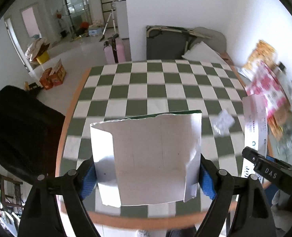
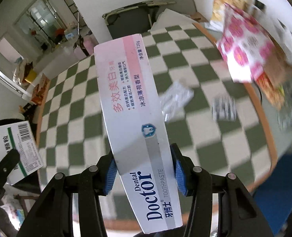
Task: Collect trash
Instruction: 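Carry the toothpaste box with the right tool while the left tool carries the torn box to the bin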
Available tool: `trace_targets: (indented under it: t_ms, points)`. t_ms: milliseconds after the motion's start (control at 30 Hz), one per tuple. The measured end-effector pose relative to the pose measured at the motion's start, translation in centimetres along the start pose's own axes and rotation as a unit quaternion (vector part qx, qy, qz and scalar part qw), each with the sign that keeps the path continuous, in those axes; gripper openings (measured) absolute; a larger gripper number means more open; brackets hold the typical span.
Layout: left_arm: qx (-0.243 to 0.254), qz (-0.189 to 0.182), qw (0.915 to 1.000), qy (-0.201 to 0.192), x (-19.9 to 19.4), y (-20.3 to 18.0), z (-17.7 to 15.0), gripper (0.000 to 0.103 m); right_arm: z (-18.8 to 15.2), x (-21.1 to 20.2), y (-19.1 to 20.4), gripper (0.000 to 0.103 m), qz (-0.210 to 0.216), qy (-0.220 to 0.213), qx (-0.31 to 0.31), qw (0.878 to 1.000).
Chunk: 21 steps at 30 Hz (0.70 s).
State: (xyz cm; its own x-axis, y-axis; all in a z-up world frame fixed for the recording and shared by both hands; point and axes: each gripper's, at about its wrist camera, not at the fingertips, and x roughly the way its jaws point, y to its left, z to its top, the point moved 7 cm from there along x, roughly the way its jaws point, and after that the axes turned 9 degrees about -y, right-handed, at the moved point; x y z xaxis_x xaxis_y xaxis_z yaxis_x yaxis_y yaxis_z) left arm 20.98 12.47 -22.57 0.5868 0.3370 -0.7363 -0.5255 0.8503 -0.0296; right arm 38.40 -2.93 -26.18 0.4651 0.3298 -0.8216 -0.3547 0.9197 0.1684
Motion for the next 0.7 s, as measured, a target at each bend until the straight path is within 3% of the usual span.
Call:
trace_targets:
  t_ms: [167, 367, 533, 700]
  points:
    - [0.014, -0.023, 0.9994, 0.021, -3.4, 1.7, -5.9, 0.084, -9.3, -4.4, 1.6, 0.052, 0.008, 0.020, 0.017, 1.000]
    - [0.010, -0.029, 0.9978, 0.059, -4.7, 3.0, -12.7, 0.084, -20.1, -6.5, 2.4, 0.052, 0.016, 0.080, 0.010, 0.997]
    - [-0.015, -0.020, 0.9933, 0.113, -3.6, 4.3, -20.0, 0.084, -27.3, -5.6, 1.8, 0.052, 0.020, 0.135, -0.007, 0.991]
    - [-0.044, -0.024, 0.9806, 0.189, 0.0, 4.6, -29.3, 0.084, -36.1, -2.3, -0.1, 0.052, 0.016, 0.206, -0.023, 0.978]
